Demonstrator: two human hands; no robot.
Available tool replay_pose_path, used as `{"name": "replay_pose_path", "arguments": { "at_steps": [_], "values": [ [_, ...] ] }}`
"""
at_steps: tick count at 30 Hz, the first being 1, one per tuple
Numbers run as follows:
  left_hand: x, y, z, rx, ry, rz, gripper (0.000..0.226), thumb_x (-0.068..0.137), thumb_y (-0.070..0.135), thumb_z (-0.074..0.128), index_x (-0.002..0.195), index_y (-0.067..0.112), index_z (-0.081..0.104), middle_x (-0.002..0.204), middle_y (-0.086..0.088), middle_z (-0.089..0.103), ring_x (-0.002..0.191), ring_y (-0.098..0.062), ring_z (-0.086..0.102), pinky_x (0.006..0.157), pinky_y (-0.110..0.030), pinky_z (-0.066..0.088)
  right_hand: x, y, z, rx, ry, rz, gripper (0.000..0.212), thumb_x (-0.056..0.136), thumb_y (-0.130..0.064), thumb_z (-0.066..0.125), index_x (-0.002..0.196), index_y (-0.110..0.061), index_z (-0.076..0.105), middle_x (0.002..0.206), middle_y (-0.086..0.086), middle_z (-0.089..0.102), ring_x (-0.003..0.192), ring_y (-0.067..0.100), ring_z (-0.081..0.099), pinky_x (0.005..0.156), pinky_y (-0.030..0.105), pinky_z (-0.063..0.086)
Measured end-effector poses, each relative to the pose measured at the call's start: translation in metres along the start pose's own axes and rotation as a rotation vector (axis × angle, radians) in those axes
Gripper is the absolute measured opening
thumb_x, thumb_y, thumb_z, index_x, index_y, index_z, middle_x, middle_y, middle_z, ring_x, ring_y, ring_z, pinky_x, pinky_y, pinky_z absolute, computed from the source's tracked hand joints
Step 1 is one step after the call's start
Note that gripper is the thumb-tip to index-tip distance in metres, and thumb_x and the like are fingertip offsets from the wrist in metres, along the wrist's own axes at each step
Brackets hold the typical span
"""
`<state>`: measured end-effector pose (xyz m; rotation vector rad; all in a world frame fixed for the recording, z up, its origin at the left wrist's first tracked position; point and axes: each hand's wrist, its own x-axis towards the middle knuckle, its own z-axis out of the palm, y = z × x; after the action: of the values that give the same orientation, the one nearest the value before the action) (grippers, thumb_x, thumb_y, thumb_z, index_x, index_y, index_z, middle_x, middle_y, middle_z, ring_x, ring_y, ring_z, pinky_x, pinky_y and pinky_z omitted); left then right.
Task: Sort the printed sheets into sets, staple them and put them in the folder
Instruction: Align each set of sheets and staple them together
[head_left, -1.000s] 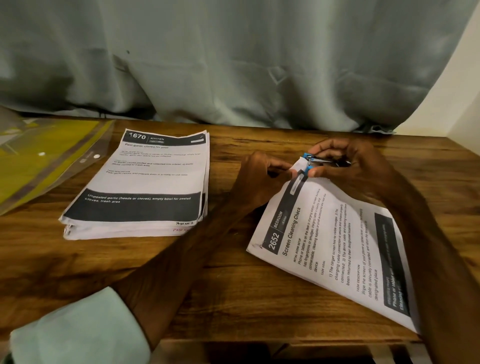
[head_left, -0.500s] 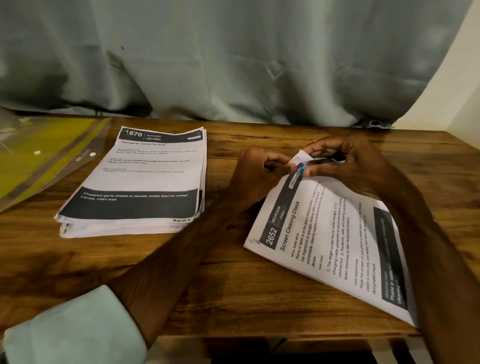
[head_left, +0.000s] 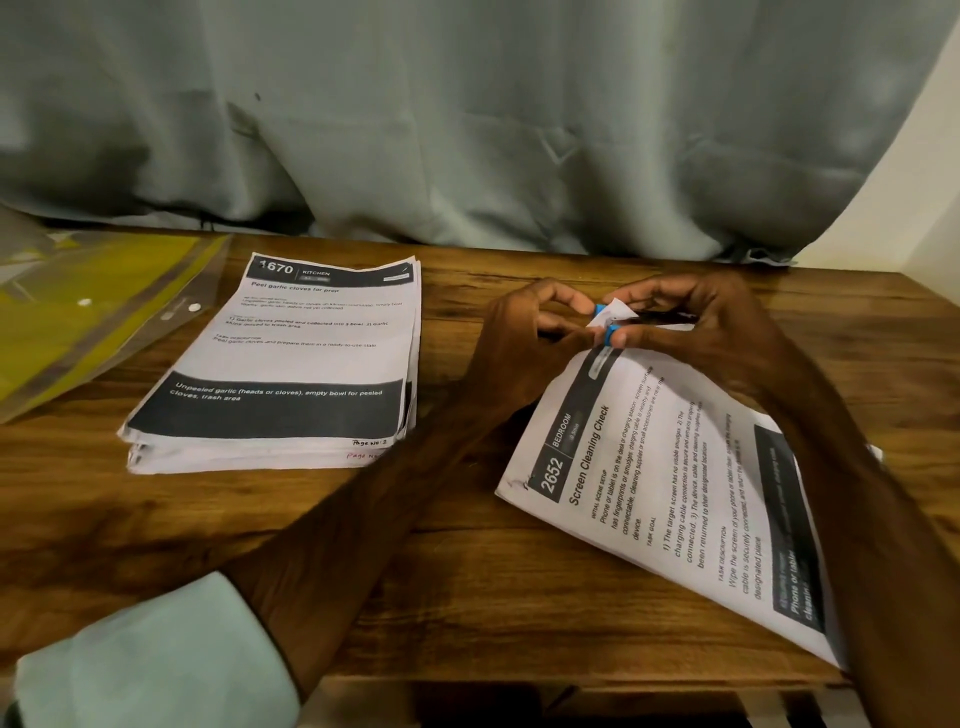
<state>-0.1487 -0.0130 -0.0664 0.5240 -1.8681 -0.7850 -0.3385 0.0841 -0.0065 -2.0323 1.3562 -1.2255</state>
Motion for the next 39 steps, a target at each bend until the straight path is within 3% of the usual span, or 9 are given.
{"name": "replay_pose_path", "arguments": {
  "at_steps": [5, 11, 19, 25, 29, 33, 39],
  "values": [
    [-0.001, 0.004, -0.001, -0.016, -0.012, 0.012, 0.028, 0.087, 0.013, 0.080, 0.108, 0.000, 0.065, 0.094, -0.011, 0.077, 0.077, -0.011, 0.075, 0.058, -0.013, 0.053, 0.001, -0.002, 0.001, -0.005, 0.003, -0.010, 0.036, 0.076, -0.019, 0.079, 0.111, -0.010, 0.074, 0.107, -0.001, 0.077, 0.099, 0.017, 0.074, 0.090, 0.024, 0.057],
    [-0.001, 0.006, 0.000, -0.037, -0.021, -0.020, 0.032, 0.087, 0.013, 0.080, 0.112, 0.003, 0.064, 0.097, -0.009, 0.078, 0.077, -0.010, 0.076, 0.059, -0.018, 0.057, 0.002, -0.003, 0.002, -0.026, -0.007, 0.001, 0.032, 0.076, -0.022, 0.078, 0.108, -0.018, 0.074, 0.103, -0.006, 0.078, 0.094, 0.014, 0.074, 0.086, 0.023, 0.058],
    [0.000, 0.004, 0.000, 0.000, 0.002, 0.031, 0.030, 0.086, 0.013, 0.081, 0.109, 0.001, 0.067, 0.100, -0.011, 0.077, 0.080, -0.011, 0.075, 0.060, -0.013, 0.054, 0.002, -0.004, 0.001, -0.034, -0.011, 0.014, 0.032, 0.076, -0.031, 0.076, 0.106, -0.023, 0.073, 0.103, -0.011, 0.077, 0.095, 0.012, 0.073, 0.085, 0.021, 0.057],
    [0.001, 0.002, 0.000, -0.007, -0.003, 0.064, 0.025, 0.087, 0.013, 0.080, 0.106, 0.001, 0.069, 0.096, -0.010, 0.078, 0.079, -0.012, 0.075, 0.063, -0.024, 0.061, 0.002, -0.004, 0.001, -0.025, -0.006, 0.002, 0.029, 0.077, -0.023, 0.077, 0.106, -0.017, 0.074, 0.103, -0.007, 0.077, 0.093, 0.010, 0.073, 0.084, 0.019, 0.056],
    [0.001, 0.001, 0.000, 0.021, 0.005, 0.100, 0.023, 0.087, 0.013, 0.080, 0.104, 0.000, 0.071, 0.097, -0.009, 0.077, 0.080, -0.010, 0.074, 0.064, -0.018, 0.058, 0.001, -0.004, 0.001, -0.034, -0.009, 0.007, 0.031, 0.076, -0.026, 0.078, 0.106, -0.021, 0.074, 0.103, -0.006, 0.077, 0.094, 0.013, 0.073, 0.086, 0.022, 0.057],
    [0.002, -0.002, 0.000, 0.034, 0.015, 0.112, 0.025, 0.087, 0.014, 0.080, 0.104, -0.001, 0.070, 0.097, -0.010, 0.078, 0.080, -0.012, 0.075, 0.065, -0.025, 0.061, 0.002, -0.001, 0.000, -0.061, -0.017, 0.003, 0.035, 0.077, -0.025, 0.079, 0.110, -0.015, 0.074, 0.104, -0.003, 0.077, 0.097, 0.016, 0.073, 0.087, 0.026, 0.058],
    [0.003, -0.005, -0.001, 0.048, -0.003, 0.169, 0.024, 0.087, 0.013, 0.079, 0.103, -0.003, 0.071, 0.100, -0.011, 0.077, 0.081, -0.013, 0.075, 0.067, -0.026, 0.061, 0.003, -0.001, 0.000, -0.059, -0.028, 0.010, 0.030, 0.078, -0.024, 0.077, 0.107, -0.020, 0.074, 0.103, -0.007, 0.077, 0.096, 0.012, 0.072, 0.085, 0.020, 0.056]
  ]
}}
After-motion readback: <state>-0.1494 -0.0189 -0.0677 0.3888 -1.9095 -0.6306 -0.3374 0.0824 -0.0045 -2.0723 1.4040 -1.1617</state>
